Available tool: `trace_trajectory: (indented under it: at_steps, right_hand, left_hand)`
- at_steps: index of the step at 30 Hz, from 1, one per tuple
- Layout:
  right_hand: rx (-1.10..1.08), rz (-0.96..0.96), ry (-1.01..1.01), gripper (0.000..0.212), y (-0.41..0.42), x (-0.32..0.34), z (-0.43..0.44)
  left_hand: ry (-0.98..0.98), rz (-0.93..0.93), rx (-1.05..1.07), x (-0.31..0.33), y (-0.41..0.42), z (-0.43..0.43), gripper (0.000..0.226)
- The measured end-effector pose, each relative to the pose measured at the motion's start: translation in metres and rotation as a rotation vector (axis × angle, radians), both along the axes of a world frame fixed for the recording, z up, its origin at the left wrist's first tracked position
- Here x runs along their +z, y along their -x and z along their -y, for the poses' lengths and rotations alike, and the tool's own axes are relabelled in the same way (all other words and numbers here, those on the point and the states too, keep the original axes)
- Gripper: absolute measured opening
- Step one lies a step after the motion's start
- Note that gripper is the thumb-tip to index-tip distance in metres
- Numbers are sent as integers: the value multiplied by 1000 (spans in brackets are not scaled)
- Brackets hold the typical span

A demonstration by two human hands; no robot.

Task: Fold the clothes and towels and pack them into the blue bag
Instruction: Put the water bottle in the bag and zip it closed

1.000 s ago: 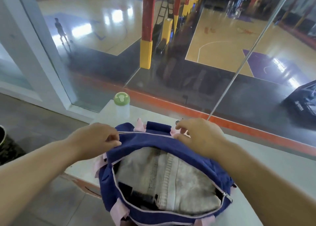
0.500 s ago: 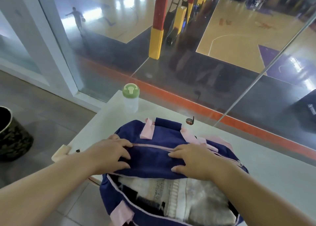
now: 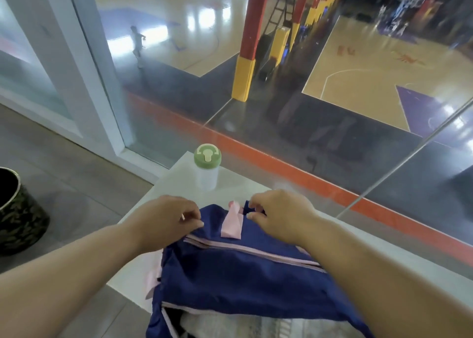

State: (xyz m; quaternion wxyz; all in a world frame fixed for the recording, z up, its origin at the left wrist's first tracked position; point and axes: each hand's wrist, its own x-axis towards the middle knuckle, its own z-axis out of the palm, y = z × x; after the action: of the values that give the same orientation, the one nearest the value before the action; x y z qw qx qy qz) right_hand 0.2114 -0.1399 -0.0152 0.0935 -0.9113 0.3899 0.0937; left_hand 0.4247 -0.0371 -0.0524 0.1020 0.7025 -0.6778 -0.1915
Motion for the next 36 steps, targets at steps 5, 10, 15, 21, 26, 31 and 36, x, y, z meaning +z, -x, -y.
trace_trajectory:
  at_steps: [5,10,15,21,26,31,36]
  right_hand:
    - [-19,52,53,45,-63,-13,47]
    - [-25,49,-10,81,-115,-45,78]
    - [-88,71,-137,96,-136,-71,90]
    - [-153,311,-136,64,-144,-79,85]
    - [-182,288,-121,62,-134,-67,73]
    - [-202,378,-15,70,-99,-42,56]
    - [-187,486,98,73,-48,-7,27]
  left_hand:
    - [-82,187,93,-9,-38,30,23]
    - [-158,273,124,-24,-62,51,26]
    - [-145,261,140,-36,-72,60,28]
    - [-160,260,142,-41,-82,56,29]
    - [-142,240,155,-37,-78,46,25]
    - [-74,158,153,-16,-56,39,23]
    - [22,80,65,4,-15,24,22]
